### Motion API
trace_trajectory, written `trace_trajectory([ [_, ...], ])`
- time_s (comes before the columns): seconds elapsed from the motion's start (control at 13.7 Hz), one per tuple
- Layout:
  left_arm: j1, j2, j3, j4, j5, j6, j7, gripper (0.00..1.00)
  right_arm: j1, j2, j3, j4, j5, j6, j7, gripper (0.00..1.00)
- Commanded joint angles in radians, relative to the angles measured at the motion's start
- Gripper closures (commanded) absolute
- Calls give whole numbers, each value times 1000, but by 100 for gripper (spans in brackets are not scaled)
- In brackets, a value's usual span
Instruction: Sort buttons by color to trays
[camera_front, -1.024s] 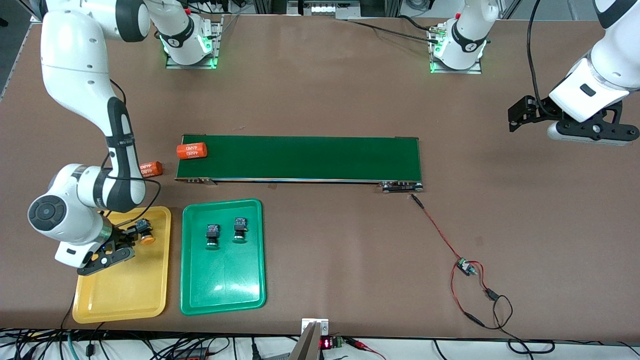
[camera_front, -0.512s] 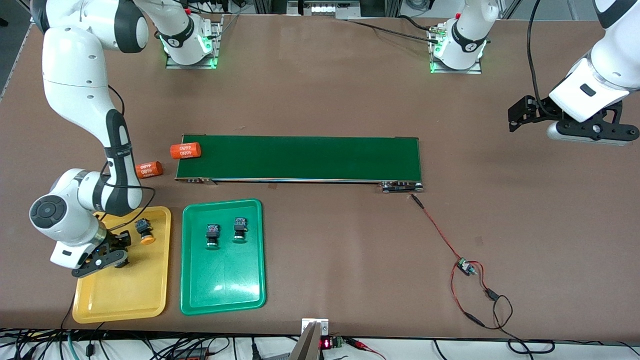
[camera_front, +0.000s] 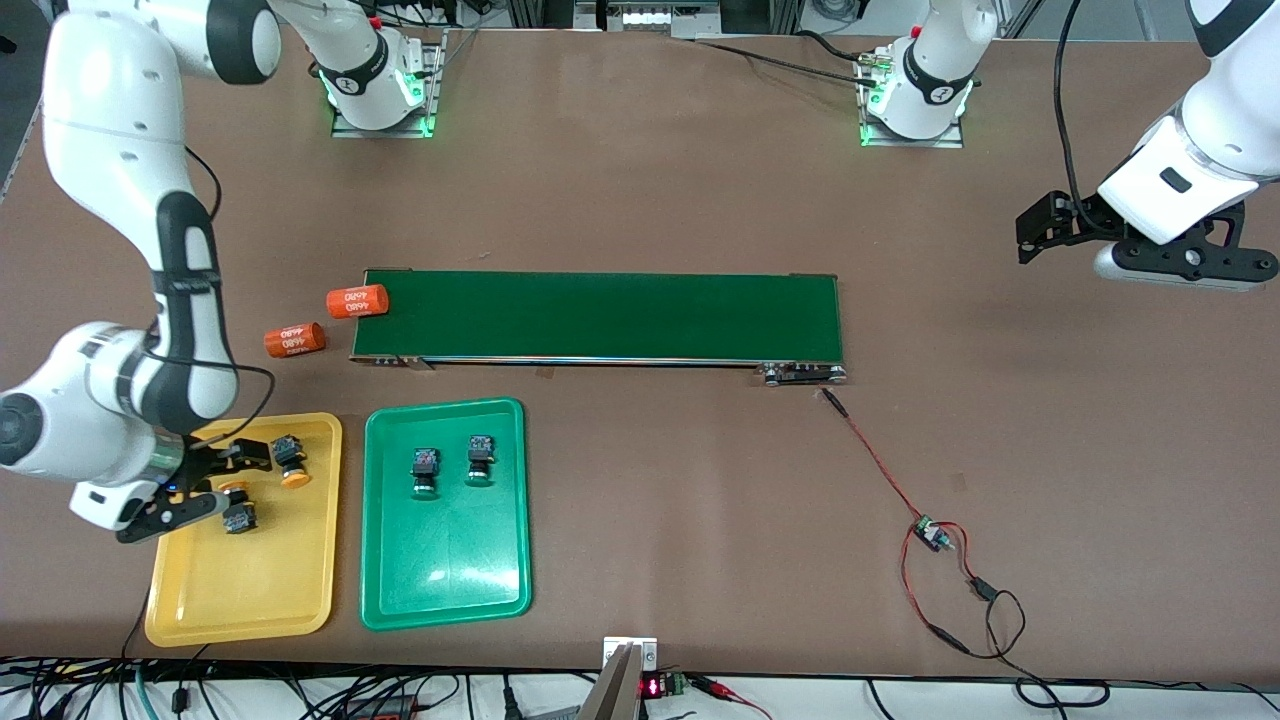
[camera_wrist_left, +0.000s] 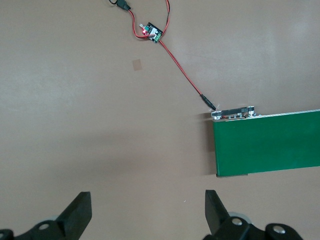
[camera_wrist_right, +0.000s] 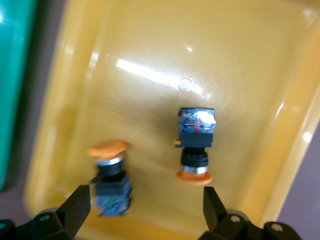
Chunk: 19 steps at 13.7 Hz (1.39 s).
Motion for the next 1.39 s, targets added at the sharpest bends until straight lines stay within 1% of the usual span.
trace_trajectory([
  [0.0, -1, 9, -6, 29, 23, -24, 5, 0, 20, -100, 7, -25, -2, -112, 21, 0],
  [0.22, 0, 9, -6, 29, 23, -24, 5, 0, 37, -184, 18, -27, 9, -145, 23, 0],
  [0.37, 0, 9, -6, 29, 23, -24, 5, 0, 44, -226, 23, -25, 13, -210, 40, 0],
  [0.73, 0, 7, -6, 28, 23, -24, 5, 0, 158, -330, 10, -25, -10, -361, 273, 0],
  [0.8, 0, 9, -6, 29, 23, -24, 5, 0, 177, -345, 10, -25, -36, -381, 302, 0],
  [0.88, 0, 9, -6, 29, 21, -24, 5, 0, 197, -364, 13, -25, -80, -387, 328, 0],
  [1.02, 0, 9, -6, 29, 23, -24, 5, 0, 219, -407, 13, -27, -102, -396, 350, 0],
  [1.17, 0, 9, -6, 28, 21, -24, 5, 0, 208, -436, 15, -30, -112, -425, 359, 0],
  [1.32, 0, 9, -6, 29, 23, -24, 5, 0, 150, -462, 27, -37, -126, -464, 359, 0],
])
